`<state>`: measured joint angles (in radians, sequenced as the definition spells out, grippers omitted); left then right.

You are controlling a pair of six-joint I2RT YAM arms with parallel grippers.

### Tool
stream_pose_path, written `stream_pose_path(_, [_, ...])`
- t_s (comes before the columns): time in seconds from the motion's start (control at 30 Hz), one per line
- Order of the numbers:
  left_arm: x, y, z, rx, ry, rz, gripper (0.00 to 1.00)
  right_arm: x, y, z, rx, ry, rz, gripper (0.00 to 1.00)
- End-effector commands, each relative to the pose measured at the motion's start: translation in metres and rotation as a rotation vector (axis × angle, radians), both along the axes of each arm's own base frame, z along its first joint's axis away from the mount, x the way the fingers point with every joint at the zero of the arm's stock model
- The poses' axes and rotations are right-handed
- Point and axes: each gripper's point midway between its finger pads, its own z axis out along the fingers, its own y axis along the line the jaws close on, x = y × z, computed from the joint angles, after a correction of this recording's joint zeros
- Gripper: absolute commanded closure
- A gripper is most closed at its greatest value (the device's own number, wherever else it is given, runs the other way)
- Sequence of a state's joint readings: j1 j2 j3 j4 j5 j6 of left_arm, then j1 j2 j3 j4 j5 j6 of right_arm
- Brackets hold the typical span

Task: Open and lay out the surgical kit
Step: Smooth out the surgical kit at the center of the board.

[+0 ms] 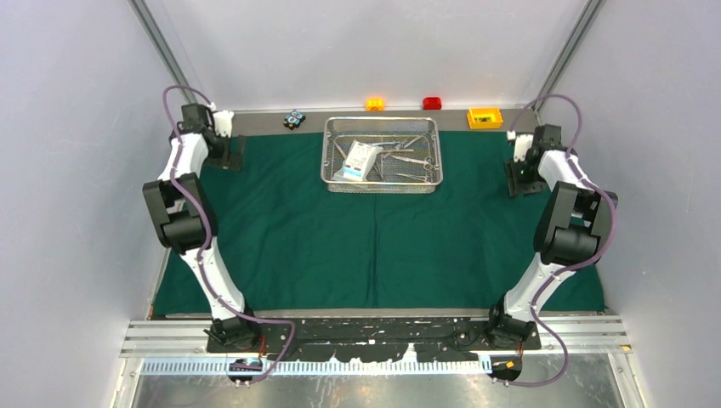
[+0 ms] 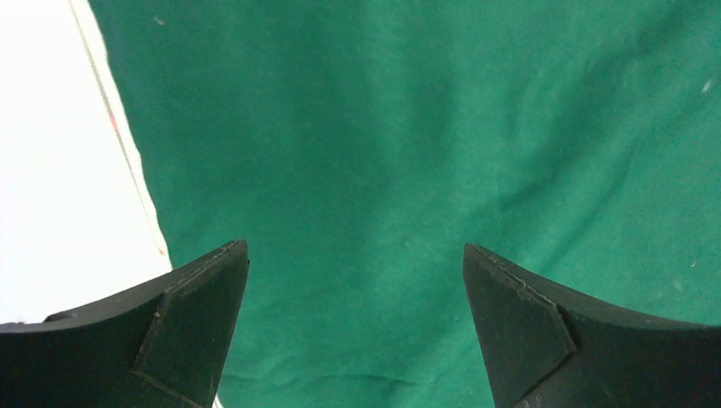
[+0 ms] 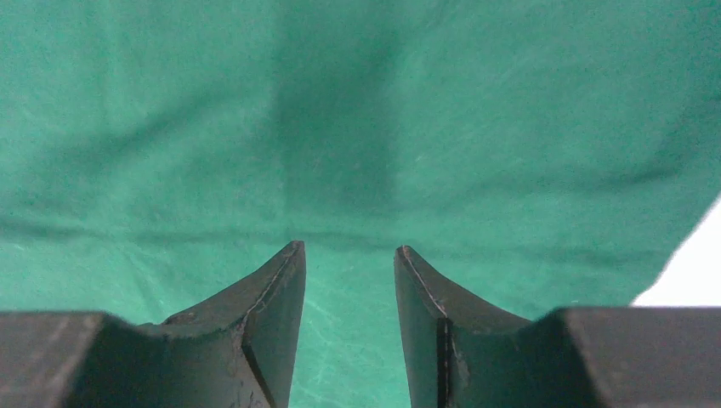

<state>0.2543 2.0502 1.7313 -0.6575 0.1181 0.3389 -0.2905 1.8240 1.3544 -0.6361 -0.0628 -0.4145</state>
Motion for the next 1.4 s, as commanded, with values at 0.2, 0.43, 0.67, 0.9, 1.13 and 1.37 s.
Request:
stream_pose_path(0.2, [-0.071,0.015,-0.055,-0.036,0.097,-0.032,0.00,-0.049,-0.007,-0.040,-0.057,0.053,0.035,0.53])
stream_pose_path(0.43, [-0.113,0.041,-0.080,-0.030,0.164,0.012,0.00,-0.091,-0.008,-0.057,-0.083,0.101,0.051,0.53])
stream_pose_path(0.67, [-0.145,0.058,-0.091,0.023,0.198,0.032,0.00,-0.117,-0.004,-0.061,-0.089,0.119,0.060,0.53])
stream_pose_path(0.9, [-0.167,0.077,-0.097,0.075,0.222,0.055,0.00,-0.133,-0.011,-0.060,-0.151,0.148,0.048,0.53])
stream_pose_path(1.13, [-0.182,0.113,-0.098,0.119,0.237,0.098,0.00,-0.139,-0.014,-0.044,-0.187,0.152,0.068,0.52])
stream_pose_path(1.37, [-0.193,0.150,-0.088,0.161,0.233,0.147,0.00,-0.122,-0.023,-0.004,-0.222,0.071,0.032,0.47])
